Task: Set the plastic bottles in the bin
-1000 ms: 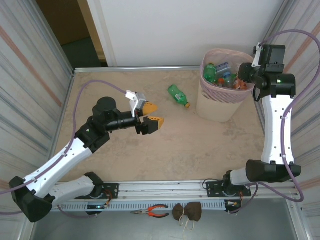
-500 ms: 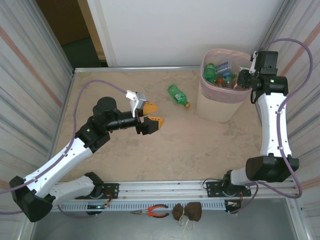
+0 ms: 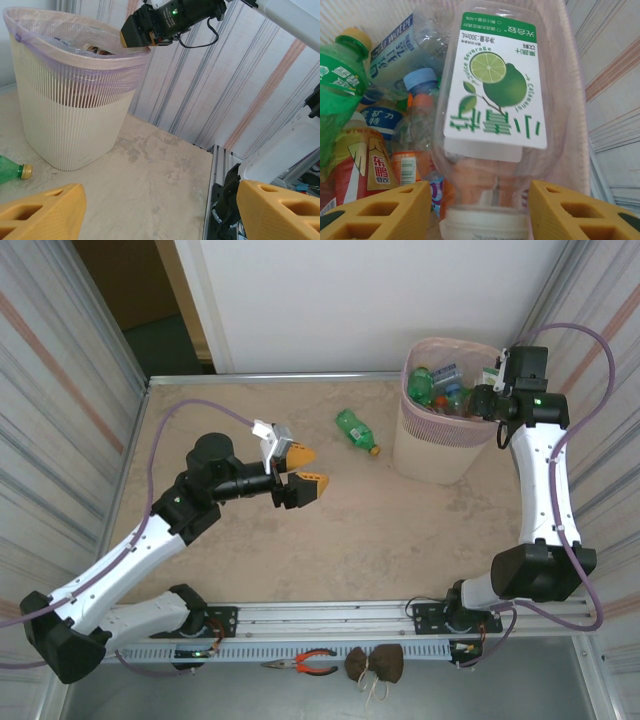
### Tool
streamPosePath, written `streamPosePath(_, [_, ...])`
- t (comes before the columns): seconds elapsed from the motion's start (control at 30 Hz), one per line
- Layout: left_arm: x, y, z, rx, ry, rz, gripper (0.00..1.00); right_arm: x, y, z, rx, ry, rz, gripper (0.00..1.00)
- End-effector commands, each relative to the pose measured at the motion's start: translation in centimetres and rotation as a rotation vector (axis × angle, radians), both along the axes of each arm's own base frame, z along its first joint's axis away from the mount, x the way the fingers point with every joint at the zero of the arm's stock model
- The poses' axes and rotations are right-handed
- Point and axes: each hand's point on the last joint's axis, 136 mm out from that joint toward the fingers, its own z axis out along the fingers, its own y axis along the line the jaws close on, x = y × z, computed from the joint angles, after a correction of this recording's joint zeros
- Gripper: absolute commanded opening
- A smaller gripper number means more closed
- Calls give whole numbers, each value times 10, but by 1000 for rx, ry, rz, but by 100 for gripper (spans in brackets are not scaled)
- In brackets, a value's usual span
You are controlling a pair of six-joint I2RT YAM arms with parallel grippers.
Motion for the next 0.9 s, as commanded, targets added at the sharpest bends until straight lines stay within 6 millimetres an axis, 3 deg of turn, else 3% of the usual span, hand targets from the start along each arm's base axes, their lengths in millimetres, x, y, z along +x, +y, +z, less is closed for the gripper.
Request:
streamPosePath(0.0, [-1, 1, 18, -44, -35, -11, 80, -13, -2, -2, 8, 35, -24, 55])
streamPosePath(0.5, [-4, 9, 19, -44, -41, 11, 80, -20, 20, 41, -34, -32, 24, 56])
streamPosePath(0.67, [-3, 15, 20, -37, -37, 39, 80, -23, 36, 61, -50, -64, 60, 57])
streamPosePath(0.87, [-6, 22, 19, -39, -38, 64, 79, -24, 73, 85, -50, -111, 146, 57])
